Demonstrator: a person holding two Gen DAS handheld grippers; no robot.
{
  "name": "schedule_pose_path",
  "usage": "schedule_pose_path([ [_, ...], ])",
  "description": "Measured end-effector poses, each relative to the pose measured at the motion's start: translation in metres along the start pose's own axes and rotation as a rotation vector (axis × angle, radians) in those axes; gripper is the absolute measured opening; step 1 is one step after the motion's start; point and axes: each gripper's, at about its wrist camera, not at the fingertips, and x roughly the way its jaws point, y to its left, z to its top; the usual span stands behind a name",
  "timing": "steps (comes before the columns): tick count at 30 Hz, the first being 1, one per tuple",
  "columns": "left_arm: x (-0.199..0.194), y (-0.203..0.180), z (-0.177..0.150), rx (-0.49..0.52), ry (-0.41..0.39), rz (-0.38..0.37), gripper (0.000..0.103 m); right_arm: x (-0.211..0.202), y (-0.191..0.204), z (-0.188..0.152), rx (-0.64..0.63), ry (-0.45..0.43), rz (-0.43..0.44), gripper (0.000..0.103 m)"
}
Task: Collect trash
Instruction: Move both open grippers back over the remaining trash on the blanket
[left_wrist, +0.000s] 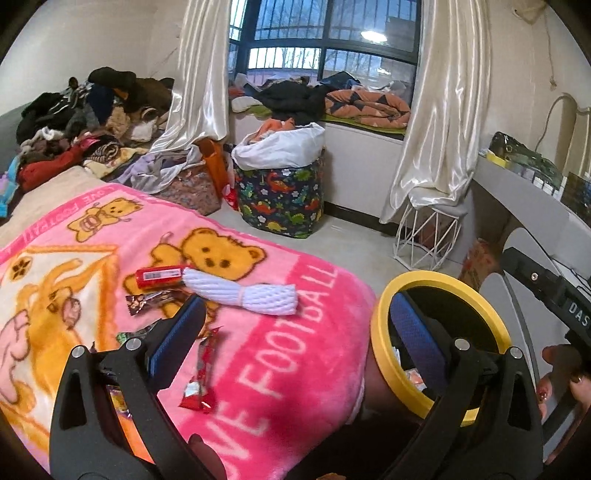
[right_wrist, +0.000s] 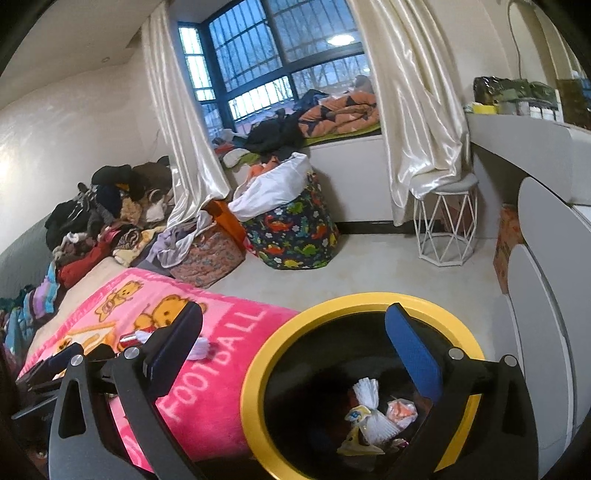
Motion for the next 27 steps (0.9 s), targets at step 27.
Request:
schedule_pose_path([
  [27, -0.016, 0.087, 0.005, -0.105, -0.034, 0.115, 0.092, 0.008, 0.074, -0.02, -0.153, 0.043, 0.095, 0.096],
])
